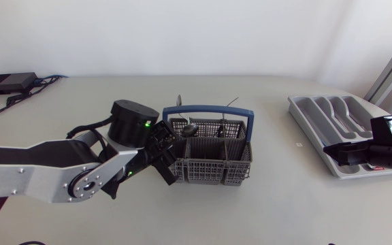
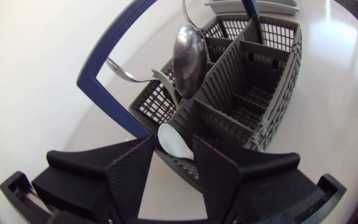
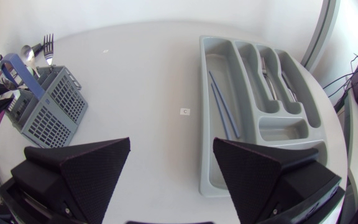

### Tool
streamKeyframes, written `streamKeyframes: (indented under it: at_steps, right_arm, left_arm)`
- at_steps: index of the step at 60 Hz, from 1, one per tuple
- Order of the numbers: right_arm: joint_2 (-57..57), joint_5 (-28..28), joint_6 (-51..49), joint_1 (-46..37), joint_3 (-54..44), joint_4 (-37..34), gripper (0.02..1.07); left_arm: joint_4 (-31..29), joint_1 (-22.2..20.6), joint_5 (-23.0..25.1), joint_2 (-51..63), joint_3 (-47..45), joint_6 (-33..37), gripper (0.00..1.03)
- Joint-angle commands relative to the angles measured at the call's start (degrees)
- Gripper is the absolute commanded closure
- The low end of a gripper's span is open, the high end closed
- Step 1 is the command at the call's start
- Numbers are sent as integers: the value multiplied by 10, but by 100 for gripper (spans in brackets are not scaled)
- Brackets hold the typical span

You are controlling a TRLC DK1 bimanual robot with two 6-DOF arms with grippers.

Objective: Sort the cutlery from the basket into the organizer compartments.

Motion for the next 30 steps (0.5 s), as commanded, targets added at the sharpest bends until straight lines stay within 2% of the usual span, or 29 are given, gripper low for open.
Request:
streamKeyframes:
  at_steps: [1,22,30]
  right_arm:
    - [9,-4,2,1,-14,5,11]
    - [4,-6,2,-2,-12,3,11]
    - [4,-6,2,-2,-12,3,11]
  left_arm:
    - [-1,-10,-7,19,-7,16,60]
    - [-8,-9,-14,46,17,14,60]
    - [-33,-3,-9,52,33,6,61]
